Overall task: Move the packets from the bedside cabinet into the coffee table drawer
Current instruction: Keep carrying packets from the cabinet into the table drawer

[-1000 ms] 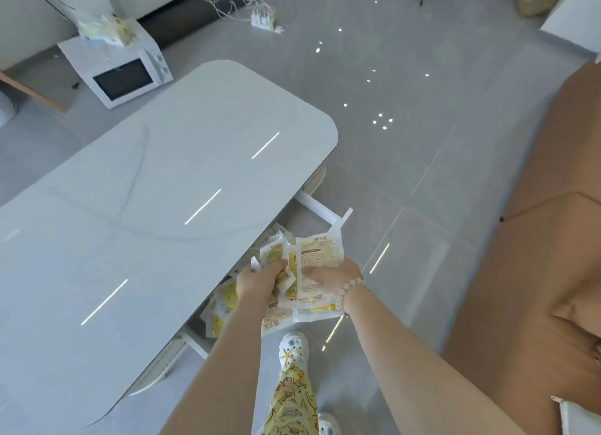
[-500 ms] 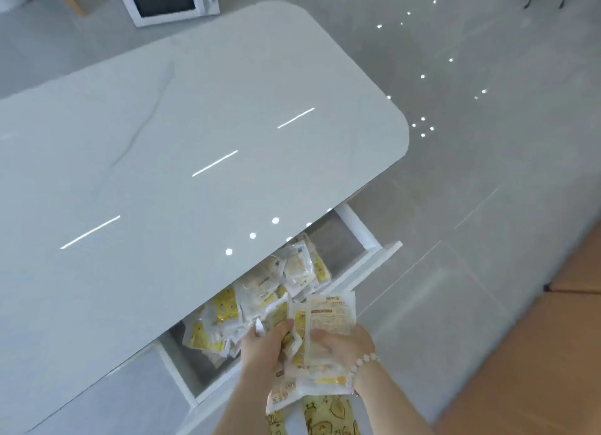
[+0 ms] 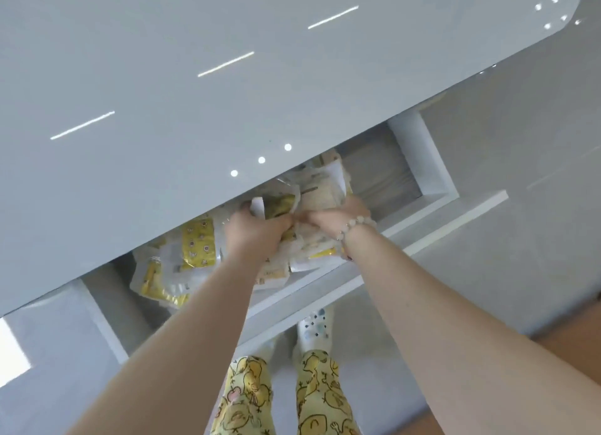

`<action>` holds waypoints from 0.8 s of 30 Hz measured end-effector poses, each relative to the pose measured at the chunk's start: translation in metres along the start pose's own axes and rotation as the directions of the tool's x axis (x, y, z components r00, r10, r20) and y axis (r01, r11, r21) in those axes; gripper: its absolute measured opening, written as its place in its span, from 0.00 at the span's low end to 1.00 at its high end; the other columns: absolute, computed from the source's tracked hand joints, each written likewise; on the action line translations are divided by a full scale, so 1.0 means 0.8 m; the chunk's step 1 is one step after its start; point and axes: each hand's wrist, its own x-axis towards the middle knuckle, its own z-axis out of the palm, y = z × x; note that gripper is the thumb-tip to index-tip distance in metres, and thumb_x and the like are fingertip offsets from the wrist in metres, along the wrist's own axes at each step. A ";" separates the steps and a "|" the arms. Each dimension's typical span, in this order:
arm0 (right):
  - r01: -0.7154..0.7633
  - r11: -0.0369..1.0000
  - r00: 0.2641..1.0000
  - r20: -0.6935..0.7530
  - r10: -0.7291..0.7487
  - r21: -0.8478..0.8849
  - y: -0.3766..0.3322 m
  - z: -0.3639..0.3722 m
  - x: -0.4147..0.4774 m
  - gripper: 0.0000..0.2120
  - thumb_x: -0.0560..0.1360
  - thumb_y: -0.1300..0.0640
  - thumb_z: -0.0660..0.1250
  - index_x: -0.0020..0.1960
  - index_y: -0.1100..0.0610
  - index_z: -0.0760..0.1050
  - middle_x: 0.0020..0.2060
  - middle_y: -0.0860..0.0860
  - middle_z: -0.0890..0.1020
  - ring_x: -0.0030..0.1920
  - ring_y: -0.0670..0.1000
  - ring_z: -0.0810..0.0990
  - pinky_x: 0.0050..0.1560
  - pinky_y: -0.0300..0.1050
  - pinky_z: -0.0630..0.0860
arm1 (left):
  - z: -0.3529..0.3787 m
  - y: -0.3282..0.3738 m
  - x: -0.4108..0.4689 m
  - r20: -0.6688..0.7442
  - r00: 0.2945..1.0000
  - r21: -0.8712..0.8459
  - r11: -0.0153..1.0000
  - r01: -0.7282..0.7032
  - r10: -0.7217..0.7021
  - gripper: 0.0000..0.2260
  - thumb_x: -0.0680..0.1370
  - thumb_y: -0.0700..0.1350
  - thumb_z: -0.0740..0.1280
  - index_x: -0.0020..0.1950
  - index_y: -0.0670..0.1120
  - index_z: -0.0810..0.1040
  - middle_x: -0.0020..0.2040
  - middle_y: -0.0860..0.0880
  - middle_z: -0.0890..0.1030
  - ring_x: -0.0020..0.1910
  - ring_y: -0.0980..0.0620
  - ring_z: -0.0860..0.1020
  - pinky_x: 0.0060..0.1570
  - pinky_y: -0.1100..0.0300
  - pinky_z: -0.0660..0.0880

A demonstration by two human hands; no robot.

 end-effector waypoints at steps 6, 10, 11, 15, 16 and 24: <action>0.116 0.987 0.989 -0.075 -0.125 -0.110 0.017 -0.011 0.090 0.21 0.65 0.46 0.76 0.52 0.54 0.76 0.47 0.50 0.82 0.46 0.48 0.81 0.39 0.36 0.73 | 0.062 0.026 0.042 -0.069 0.969 0.198 0.955 -0.221 0.238 0.16 0.70 0.50 0.71 0.35 0.49 0.63 0.34 0.54 0.69 0.40 0.50 0.73 0.39 0.62 0.71; 0.139 0.989 0.985 -0.093 -0.142 -0.042 0.028 -0.018 0.100 0.30 0.59 0.41 0.78 0.55 0.53 0.76 0.50 0.50 0.82 0.48 0.48 0.81 0.39 0.35 0.73 | 0.082 0.028 0.059 -0.099 0.935 0.312 0.903 -0.297 0.341 0.17 0.71 0.52 0.71 0.46 0.46 0.66 0.41 0.49 0.71 0.47 0.49 0.74 0.41 0.61 0.67; 0.146 0.988 0.983 -0.106 -0.152 -0.058 0.027 -0.022 0.101 0.30 0.59 0.40 0.78 0.55 0.53 0.77 0.50 0.50 0.82 0.49 0.49 0.80 0.42 0.37 0.74 | 0.084 0.026 0.063 -0.113 0.922 0.339 0.887 -0.314 0.370 0.17 0.71 0.53 0.71 0.48 0.45 0.68 0.45 0.48 0.72 0.51 0.47 0.74 0.42 0.60 0.68; 0.137 0.988 0.971 -0.189 -0.147 -0.065 0.030 -0.036 0.110 0.33 0.60 0.41 0.79 0.58 0.55 0.72 0.52 0.49 0.79 0.54 0.50 0.78 0.50 0.40 0.73 | 0.089 0.017 0.069 -0.163 0.891 0.447 0.837 -0.316 0.424 0.35 0.70 0.58 0.72 0.68 0.41 0.64 0.63 0.41 0.69 0.64 0.42 0.68 0.60 0.52 0.66; 0.131 0.990 0.969 -0.204 -0.140 -0.060 0.031 -0.038 0.112 0.36 0.59 0.41 0.79 0.60 0.55 0.70 0.54 0.49 0.78 0.56 0.51 0.77 0.52 0.41 0.74 | 0.091 0.015 0.070 -0.174 0.886 0.490 0.818 -0.302 0.431 0.37 0.69 0.60 0.71 0.69 0.40 0.62 0.65 0.41 0.68 0.64 0.42 0.68 0.62 0.51 0.65; 0.111 0.992 0.934 -0.333 -0.128 -0.067 0.038 -0.053 0.122 0.37 0.64 0.45 0.78 0.65 0.57 0.65 0.57 0.53 0.77 0.58 0.55 0.76 0.56 0.46 0.74 | 0.091 0.018 0.072 -0.139 0.898 0.650 0.722 -0.236 0.418 0.45 0.66 0.71 0.64 0.69 0.39 0.61 0.67 0.40 0.67 0.66 0.42 0.65 0.64 0.51 0.63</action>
